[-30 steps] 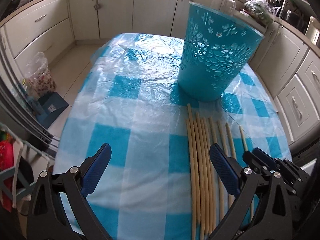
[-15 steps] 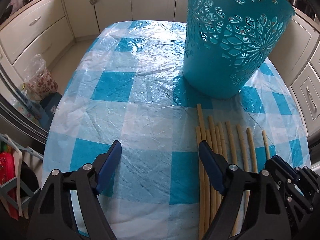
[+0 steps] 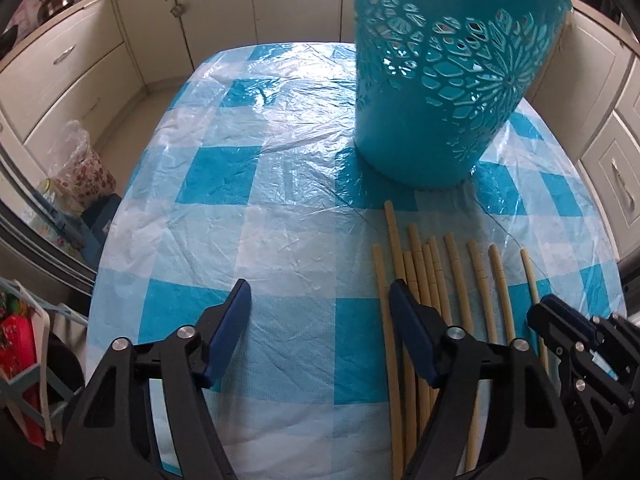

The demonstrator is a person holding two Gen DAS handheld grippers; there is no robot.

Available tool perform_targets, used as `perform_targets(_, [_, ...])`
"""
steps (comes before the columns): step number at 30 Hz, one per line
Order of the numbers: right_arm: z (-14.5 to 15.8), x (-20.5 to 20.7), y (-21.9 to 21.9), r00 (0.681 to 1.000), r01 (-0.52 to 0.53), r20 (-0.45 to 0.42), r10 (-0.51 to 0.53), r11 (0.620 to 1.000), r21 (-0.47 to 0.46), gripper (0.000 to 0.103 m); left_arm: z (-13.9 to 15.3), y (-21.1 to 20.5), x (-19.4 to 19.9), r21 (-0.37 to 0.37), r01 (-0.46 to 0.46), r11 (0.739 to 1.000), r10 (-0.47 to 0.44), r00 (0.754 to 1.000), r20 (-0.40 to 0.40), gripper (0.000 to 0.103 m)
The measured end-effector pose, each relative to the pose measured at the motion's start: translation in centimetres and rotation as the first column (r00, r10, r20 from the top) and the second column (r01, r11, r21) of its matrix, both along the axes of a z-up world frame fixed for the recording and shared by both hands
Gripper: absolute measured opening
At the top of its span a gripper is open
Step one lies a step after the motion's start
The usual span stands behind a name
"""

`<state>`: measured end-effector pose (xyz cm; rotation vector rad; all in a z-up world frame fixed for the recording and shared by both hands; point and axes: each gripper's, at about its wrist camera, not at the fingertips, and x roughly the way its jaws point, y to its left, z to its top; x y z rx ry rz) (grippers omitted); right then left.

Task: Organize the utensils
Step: 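Close the left tool on one chopstick while the right tool grasps another, then lift the left tool's chopstick over the teal basket and open it while the right tool holds its chopstick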

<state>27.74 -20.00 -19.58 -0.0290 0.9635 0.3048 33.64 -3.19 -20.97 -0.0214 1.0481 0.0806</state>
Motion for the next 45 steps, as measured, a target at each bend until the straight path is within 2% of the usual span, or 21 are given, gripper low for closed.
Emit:
perform_targets(2, [0.0, 0.4, 0.3, 1.0, -0.015, -0.001, 0.015, 1.0, -0.013, 0.012, 0.0, -0.2, 0.2, 0.005, 0.017, 1.0, -0.017, 1.0, 0.001, 0.058])
perform_targets(4, [0.0, 1.0, 0.7, 0.999, -0.04, 0.0, 0.04, 0.999, -0.025, 0.012, 0.1, -0.4, 0.3, -0.005, 0.043, 0.999, -0.043, 0.999, 0.006, 0.043])
perform_targets(5, [0.0, 1.2, 0.9, 0.999, -0.054, -0.001, 0.054, 0.998, -0.029, 0.011, 0.2, -0.4, 0.3, -0.005, 0.053, 0.999, -0.053, 0.999, 0.006, 0.04])
perform_targets(7, [0.0, 1.6, 1.1, 0.997, -0.079, -0.005, 0.079, 0.996, -0.027, 0.006, 0.4, -0.4, 0.5, -0.02, 0.074, 0.997, -0.074, 0.997, 0.003, 0.018])
perform_targets(9, [0.4, 1.9, 1.3, 0.995, -0.095, 0.005, 0.095, 0.995, -0.031, 0.006, 0.6, 0.1, 0.8, -0.09, 0.099, 0.991, -0.101, 0.995, -0.015, 0.007])
perform_targets(10, [0.5, 2.0, 1.4, 0.995, -0.1, 0.006, 0.1, 0.994, -0.031, 0.006, 0.6, 0.4, 1.0, -0.119, 0.101, 0.988, -0.105, 0.994, -0.028, 0.007])
perform_targets(12, [0.5, 2.6, 1.8, 0.992, -0.125, -0.025, 0.124, 0.991, -0.048, 0.006, 0.6, 0.6, 1.1, -0.121, 0.11, 0.987, -0.116, 0.993, -0.04, 0.007])
perform_targets(16, [0.2, 3.0, 2.6, 0.982, -0.187, -0.051, 0.183, 0.978, -0.097, 0.008, 0.7, -0.6, 1.0, -0.035, 0.16, 0.986, -0.161, 0.986, -0.033, 0.006])
perform_targets(18, [0.3, 3.2, 2.5, 0.98, -0.196, -0.058, 0.191, 0.977, -0.085, 0.008, 0.6, -0.8, 1.1, -0.031, 0.182, 0.983, -0.183, 0.983, -0.026, 0.005])
perform_targets(19, [0.2, 3.2, 2.3, 0.981, -0.192, -0.055, 0.188, 0.978, -0.076, 0.006, 0.7, -0.6, 1.2, -0.04, 0.187, 0.982, -0.188, 0.982, -0.029, 0.005])
perform_targets(22, [0.2, 3.3, 1.7, 0.984, -0.172, -0.057, 0.17, 0.985, -0.031, 0.006, 1.0, 0.7, 1.4, -0.133, 0.184, 0.974, -0.191, 0.981, -0.04, 0.004])
perform_targets(24, [0.3, 3.4, 1.5, 0.985, -0.165, -0.057, 0.163, 0.986, -0.017, 0.006, 1.5, 1.0, 1.2, -0.147, 0.185, 0.972, -0.191, 0.981, -0.027, 0.004])
perform_targets(26, [0.3, 3.4, 1.9, 0.985, -0.169, -0.046, 0.167, 0.985, -0.041, 0.006, 2.1, 1.3, 0.8, -0.149, 0.193, 0.97, -0.196, 0.981, -0.01, 0.004])
perform_targets(28, [0.4, 3.4, 2.6, 0.982, -0.187, -0.038, 0.185, 0.98, -0.072, 0.012, 2.6, 1.4, 0.5, -0.152, 0.201, 0.968, -0.203, 0.979, 0.0, 0.004])
perform_targets(30, [0.4, 3.5, 3.1, 0.981, -0.195, -0.031, 0.193, 0.976, -0.092, 0.013, 3.3, 1.5, 0.3, -0.169, 0.208, 0.963, -0.209, 0.978, 0.012, 0.004])
perform_targets(34, [0.3, 3.8, 3.1, 0.981, -0.193, -0.03, 0.192, 0.978, -0.078, 0.009, 7.3, 1.8, -1.1, -0.223, 0.237, 0.946, -0.221, 0.971, 0.097, 0.004])
perform_targets(37, [0.2, 3.9, 2.4, 0.986, -0.168, -0.031, 0.167, 0.985, -0.033, 0.006, 12.8, 2.6, -1.7, -0.254, 0.278, 0.927, -0.218, 0.946, 0.239, 0.004])
perform_targets(40, [0.2, 4.0, 1.4, 0.99, -0.136, -0.035, 0.137, 0.99, 0.033, 0.006, 19.1, 3.4, -1.0, -0.265, 0.297, 0.917, -0.165, 0.89, 0.426, 0.004])
perform_targets(43, [0.2, 3.8, 0.7, 0.994, -0.103, -0.028, 0.106, 0.991, 0.08, 0.006, 24.5, 3.1, -0.2, -0.231, 0.287, 0.93, -0.076, 0.763, 0.642, 0.004])
perform_targets(45, [0.5, 3.5, 0.4, 0.996, -0.084, -0.008, 0.086, 0.99, 0.11, 0.006, 26.2, 2.5, 0.7, -0.231, 0.262, 0.937, -0.021, 0.702, 0.712, 0.004])
